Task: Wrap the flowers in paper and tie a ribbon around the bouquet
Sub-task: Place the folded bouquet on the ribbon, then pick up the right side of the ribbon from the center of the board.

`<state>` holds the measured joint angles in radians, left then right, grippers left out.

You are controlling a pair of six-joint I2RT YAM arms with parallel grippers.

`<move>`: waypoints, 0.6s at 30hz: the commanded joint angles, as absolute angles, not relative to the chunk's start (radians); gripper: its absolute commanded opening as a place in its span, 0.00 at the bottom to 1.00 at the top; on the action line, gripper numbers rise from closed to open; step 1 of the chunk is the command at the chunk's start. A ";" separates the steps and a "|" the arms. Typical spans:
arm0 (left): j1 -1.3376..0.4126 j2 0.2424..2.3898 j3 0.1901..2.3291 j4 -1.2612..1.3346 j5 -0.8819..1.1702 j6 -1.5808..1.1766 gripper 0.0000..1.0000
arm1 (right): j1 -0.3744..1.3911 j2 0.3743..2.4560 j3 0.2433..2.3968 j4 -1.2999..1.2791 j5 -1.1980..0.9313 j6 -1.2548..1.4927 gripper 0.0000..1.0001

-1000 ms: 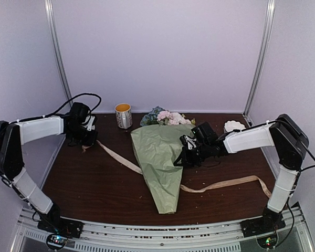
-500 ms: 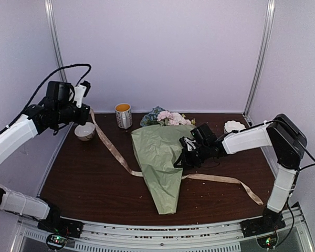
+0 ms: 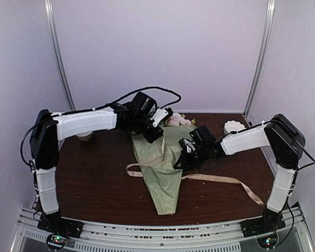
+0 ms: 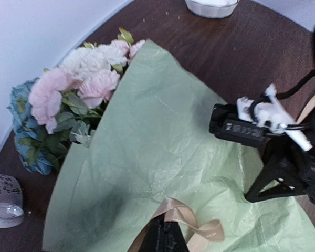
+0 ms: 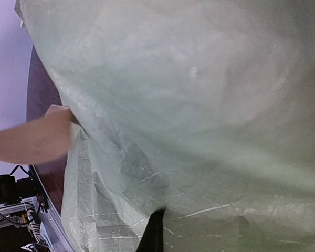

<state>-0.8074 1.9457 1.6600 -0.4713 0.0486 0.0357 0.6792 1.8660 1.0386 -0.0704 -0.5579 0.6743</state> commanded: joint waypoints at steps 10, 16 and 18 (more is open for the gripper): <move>-0.788 2.149 1.603 -0.520 0.081 0.010 0.00 | 0.688 1.705 1.072 -0.355 -0.356 0.521 0.35; -0.788 2.154 1.550 -0.484 0.100 0.009 0.00 | 0.639 1.531 1.046 -0.693 -0.142 0.436 0.62; -0.788 2.154 1.537 -0.475 0.106 0.013 0.00 | 0.612 1.462 1.008 -0.778 -0.073 0.434 0.66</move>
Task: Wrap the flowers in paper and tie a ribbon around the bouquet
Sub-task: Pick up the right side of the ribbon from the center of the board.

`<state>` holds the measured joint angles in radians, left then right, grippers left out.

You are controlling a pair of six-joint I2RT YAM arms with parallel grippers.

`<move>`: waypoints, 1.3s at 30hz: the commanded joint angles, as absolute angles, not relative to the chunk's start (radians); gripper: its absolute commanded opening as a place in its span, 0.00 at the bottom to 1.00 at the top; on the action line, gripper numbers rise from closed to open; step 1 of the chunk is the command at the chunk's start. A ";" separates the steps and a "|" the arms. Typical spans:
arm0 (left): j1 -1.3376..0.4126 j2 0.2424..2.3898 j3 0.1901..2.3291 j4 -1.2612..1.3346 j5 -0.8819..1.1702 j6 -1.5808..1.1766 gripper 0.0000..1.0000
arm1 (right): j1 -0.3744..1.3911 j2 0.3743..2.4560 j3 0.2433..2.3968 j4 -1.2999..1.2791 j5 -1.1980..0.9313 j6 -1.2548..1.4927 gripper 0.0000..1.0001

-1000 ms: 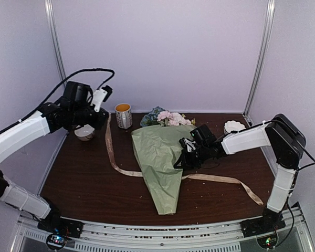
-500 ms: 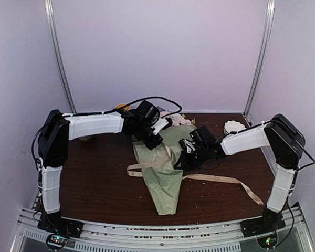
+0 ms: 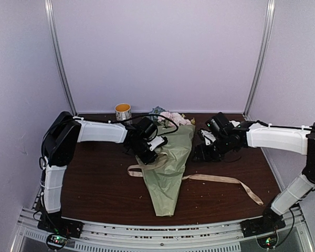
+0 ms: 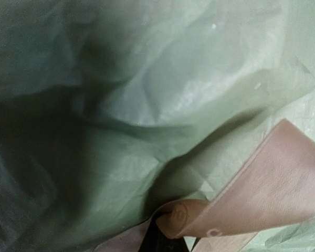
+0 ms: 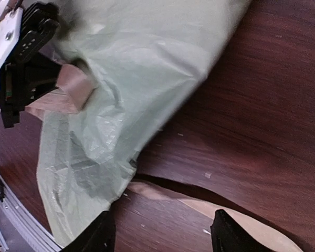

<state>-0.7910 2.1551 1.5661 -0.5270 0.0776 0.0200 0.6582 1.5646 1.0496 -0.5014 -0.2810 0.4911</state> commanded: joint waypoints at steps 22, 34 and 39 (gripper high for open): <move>-0.788 2.143 1.542 -0.462 0.190 0.059 0.00 | 0.294 1.634 0.853 -0.987 -0.060 0.297 0.67; -0.788 2.139 1.547 -0.477 0.197 0.069 0.00 | 0.262 1.729 0.878 -0.874 -0.141 0.260 0.32; -0.788 2.137 1.546 -0.482 0.197 0.073 0.00 | 0.256 1.665 0.879 -0.850 -0.112 0.262 0.00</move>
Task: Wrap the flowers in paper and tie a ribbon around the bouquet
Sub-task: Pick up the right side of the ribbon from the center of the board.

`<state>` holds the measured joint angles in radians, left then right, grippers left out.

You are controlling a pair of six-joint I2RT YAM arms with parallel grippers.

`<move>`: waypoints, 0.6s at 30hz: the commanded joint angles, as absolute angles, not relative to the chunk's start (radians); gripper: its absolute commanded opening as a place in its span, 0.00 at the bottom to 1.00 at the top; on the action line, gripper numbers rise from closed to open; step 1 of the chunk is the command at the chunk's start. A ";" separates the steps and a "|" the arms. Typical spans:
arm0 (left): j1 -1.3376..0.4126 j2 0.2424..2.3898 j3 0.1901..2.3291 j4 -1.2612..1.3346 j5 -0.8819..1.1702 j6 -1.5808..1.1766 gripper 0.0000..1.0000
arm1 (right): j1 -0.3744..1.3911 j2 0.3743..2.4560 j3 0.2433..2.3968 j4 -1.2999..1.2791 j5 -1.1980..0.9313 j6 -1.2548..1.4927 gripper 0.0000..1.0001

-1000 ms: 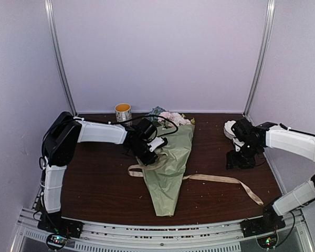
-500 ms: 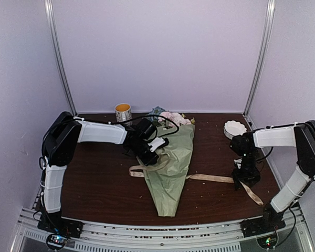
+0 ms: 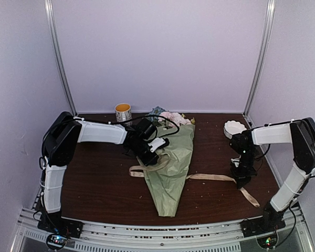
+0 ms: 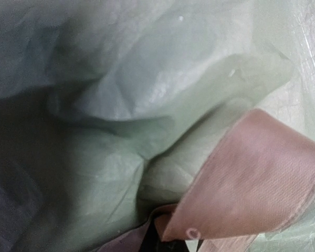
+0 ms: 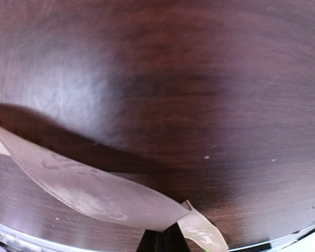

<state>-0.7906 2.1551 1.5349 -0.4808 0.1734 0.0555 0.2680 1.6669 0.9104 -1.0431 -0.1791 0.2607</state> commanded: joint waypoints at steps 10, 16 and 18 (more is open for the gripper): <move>-0.788 2.132 1.539 -0.490 0.180 0.075 0.00 | 0.260 1.458 0.943 -0.885 -0.046 0.270 0.00; -0.788 2.131 1.540 -0.484 0.177 0.077 0.00 | 0.288 1.368 1.016 -0.951 0.011 0.230 0.00; -0.788 2.131 1.542 -0.482 0.178 0.077 0.00 | 0.309 1.355 1.025 -0.943 -0.064 0.223 0.00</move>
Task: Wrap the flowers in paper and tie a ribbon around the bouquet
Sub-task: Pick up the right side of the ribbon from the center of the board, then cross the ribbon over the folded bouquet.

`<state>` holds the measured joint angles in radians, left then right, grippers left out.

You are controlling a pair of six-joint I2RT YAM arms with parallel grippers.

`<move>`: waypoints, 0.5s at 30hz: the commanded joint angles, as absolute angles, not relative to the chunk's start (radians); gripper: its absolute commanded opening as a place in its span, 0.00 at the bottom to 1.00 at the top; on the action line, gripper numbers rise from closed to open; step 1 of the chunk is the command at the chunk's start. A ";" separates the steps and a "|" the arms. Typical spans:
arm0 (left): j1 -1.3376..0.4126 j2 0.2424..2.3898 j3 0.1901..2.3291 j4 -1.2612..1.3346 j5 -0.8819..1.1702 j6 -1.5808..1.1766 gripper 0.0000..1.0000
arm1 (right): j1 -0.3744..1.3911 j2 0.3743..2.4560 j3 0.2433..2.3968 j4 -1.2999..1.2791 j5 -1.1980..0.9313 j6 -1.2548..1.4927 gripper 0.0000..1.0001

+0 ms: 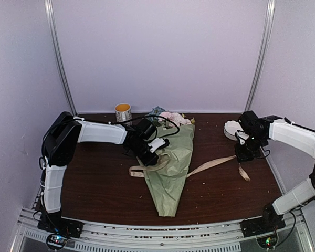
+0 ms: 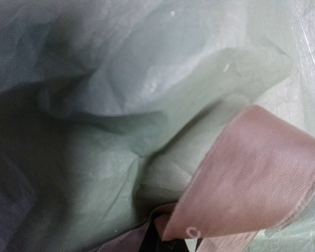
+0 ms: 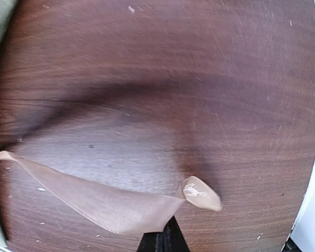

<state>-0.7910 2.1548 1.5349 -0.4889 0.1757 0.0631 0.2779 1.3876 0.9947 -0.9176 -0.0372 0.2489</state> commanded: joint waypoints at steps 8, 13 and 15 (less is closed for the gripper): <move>-0.787 2.123 1.541 -0.477 0.189 0.074 0.00 | 0.555 1.315 1.107 -0.774 -0.332 0.277 0.00; -0.783 2.092 1.525 -0.431 0.226 0.060 0.00 | 0.678 1.348 1.153 -0.531 -0.511 0.375 0.00; -0.775 2.084 1.522 -0.414 0.248 0.047 0.00 | 0.720 1.387 1.168 -0.390 -0.608 0.418 0.00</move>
